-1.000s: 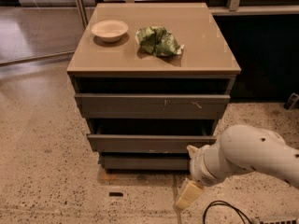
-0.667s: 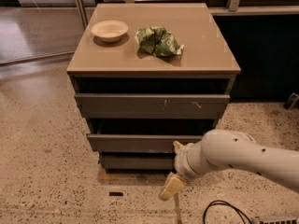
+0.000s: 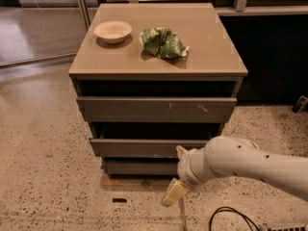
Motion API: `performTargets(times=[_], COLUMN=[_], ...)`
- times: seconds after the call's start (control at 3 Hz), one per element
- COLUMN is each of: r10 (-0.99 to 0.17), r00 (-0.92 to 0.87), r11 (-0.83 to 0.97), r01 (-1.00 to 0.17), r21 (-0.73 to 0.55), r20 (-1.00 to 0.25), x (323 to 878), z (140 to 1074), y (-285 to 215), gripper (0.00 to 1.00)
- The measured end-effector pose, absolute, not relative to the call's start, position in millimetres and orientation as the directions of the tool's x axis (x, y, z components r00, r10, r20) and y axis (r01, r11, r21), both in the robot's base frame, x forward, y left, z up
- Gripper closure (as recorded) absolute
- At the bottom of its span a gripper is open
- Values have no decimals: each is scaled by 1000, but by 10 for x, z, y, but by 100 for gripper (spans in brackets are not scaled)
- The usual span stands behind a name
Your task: Open middle drawer
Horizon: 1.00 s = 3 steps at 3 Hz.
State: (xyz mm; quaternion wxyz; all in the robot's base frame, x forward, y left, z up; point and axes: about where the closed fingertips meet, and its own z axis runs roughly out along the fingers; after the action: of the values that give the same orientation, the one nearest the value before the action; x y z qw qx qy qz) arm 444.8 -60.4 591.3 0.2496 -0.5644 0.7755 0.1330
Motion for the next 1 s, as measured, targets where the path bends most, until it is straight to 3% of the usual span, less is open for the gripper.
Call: performTargets(times=[0.33,1.0], r10=[-795,-781], r00=[-227,-224], r11=[351,416], r01=[-929,-883], r21=[-122,-218], r20=[-563,-583], x=[4741,6058], z=[5774,5391], y=[-525,-309], gripper=[0,0])
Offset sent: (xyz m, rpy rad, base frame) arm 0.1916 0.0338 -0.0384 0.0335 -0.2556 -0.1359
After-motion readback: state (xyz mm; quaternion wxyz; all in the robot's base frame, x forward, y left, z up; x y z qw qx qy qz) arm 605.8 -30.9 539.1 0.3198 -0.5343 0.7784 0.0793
